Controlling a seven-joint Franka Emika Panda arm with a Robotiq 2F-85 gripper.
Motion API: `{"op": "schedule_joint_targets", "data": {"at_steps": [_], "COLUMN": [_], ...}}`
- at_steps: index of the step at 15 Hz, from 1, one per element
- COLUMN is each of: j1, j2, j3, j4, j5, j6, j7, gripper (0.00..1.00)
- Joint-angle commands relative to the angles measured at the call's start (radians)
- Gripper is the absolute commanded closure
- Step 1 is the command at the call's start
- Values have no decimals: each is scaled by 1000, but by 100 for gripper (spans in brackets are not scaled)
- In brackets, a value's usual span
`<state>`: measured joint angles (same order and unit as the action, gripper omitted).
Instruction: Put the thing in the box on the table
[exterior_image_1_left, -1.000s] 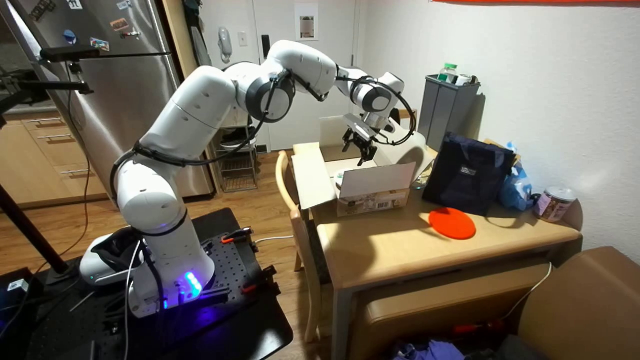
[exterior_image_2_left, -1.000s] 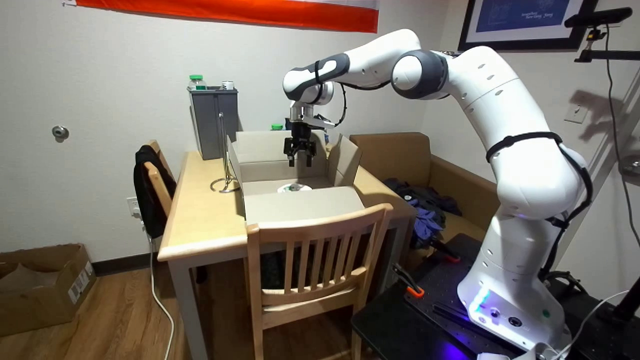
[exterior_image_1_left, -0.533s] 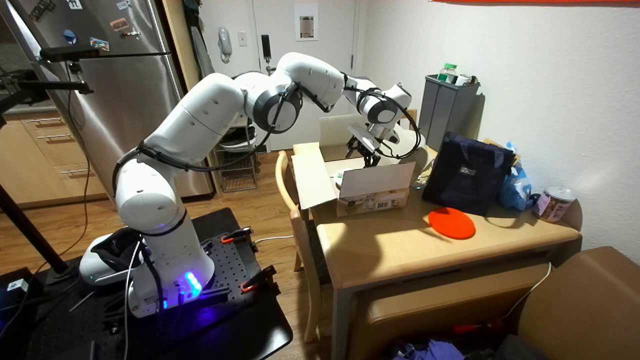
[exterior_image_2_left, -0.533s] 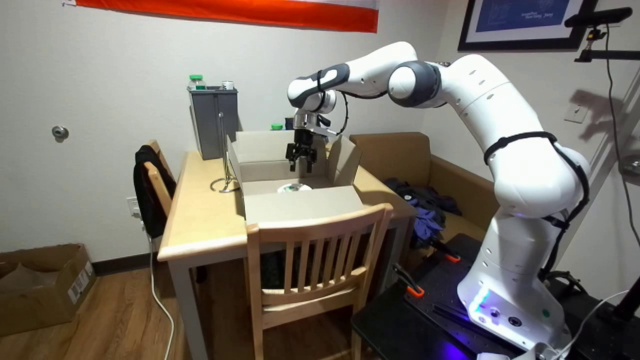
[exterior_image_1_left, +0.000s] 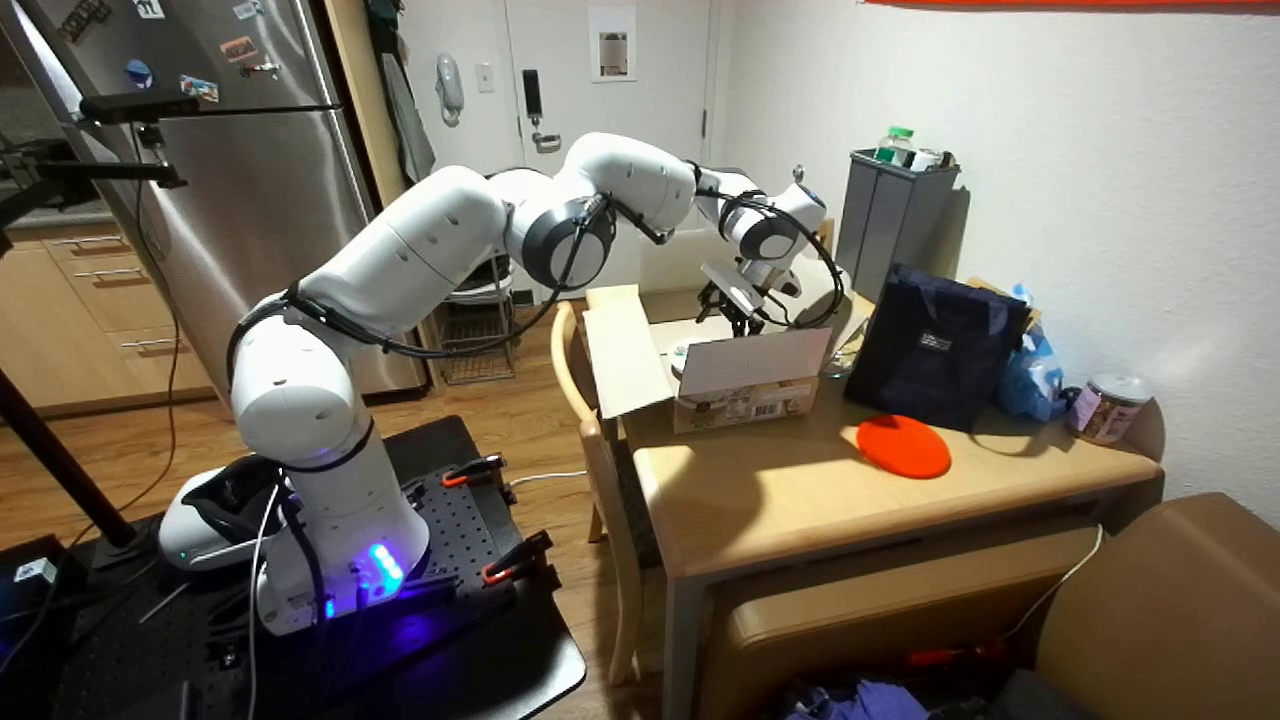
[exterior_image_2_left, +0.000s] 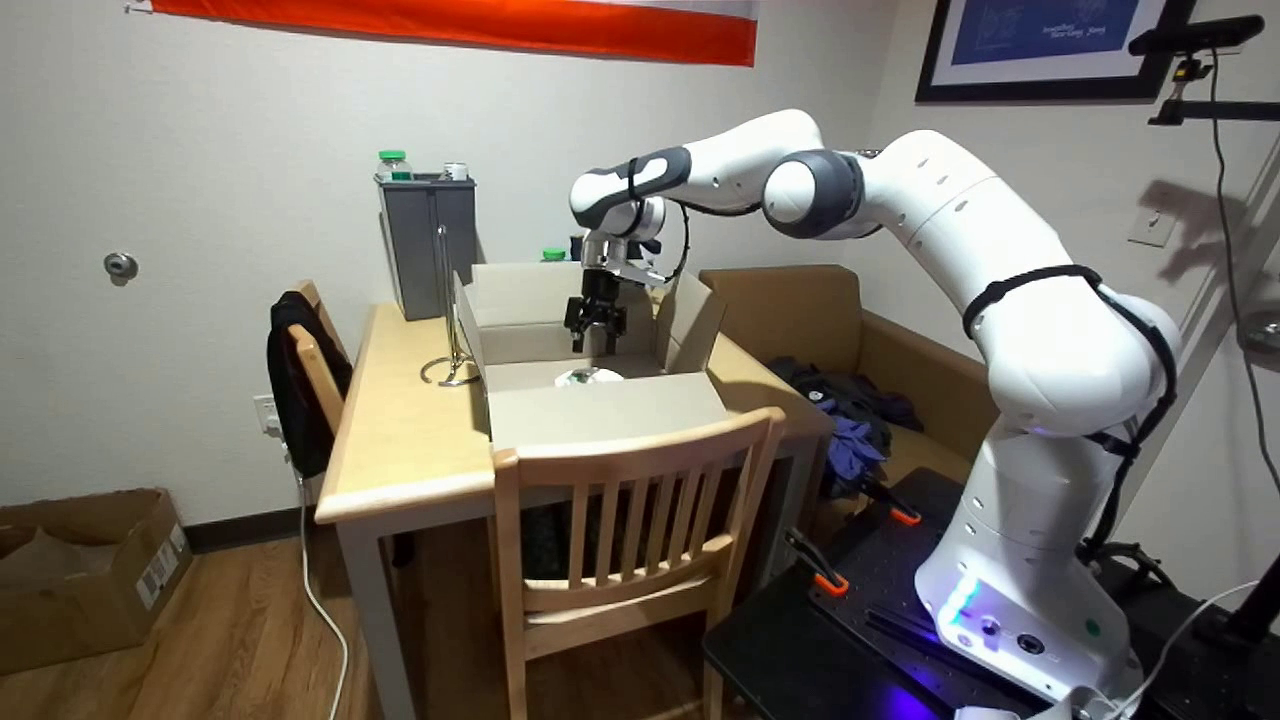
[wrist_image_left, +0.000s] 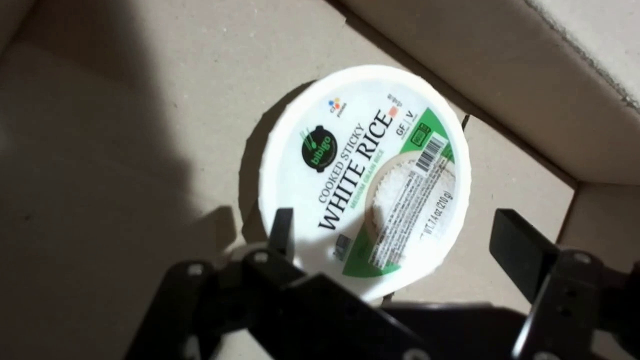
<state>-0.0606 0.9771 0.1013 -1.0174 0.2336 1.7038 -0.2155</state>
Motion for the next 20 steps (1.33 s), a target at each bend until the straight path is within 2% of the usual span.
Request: {"op": "schedule_joint_targets", "data": {"at_steps": [1,10,18,19,20], "j1": [8,0,-11,-12,-13], "j2": [67,119,143,145,144], "j3": [5,1,-1,-1,-1], "j4": [92,163,159,158,156], "j5": [-20,-41,-27,-27,-28], "j6": [-47,-48,-43,-42,-39], "j7": [1,1,4,4,2], "gripper": [0,0,0,9,28]}}
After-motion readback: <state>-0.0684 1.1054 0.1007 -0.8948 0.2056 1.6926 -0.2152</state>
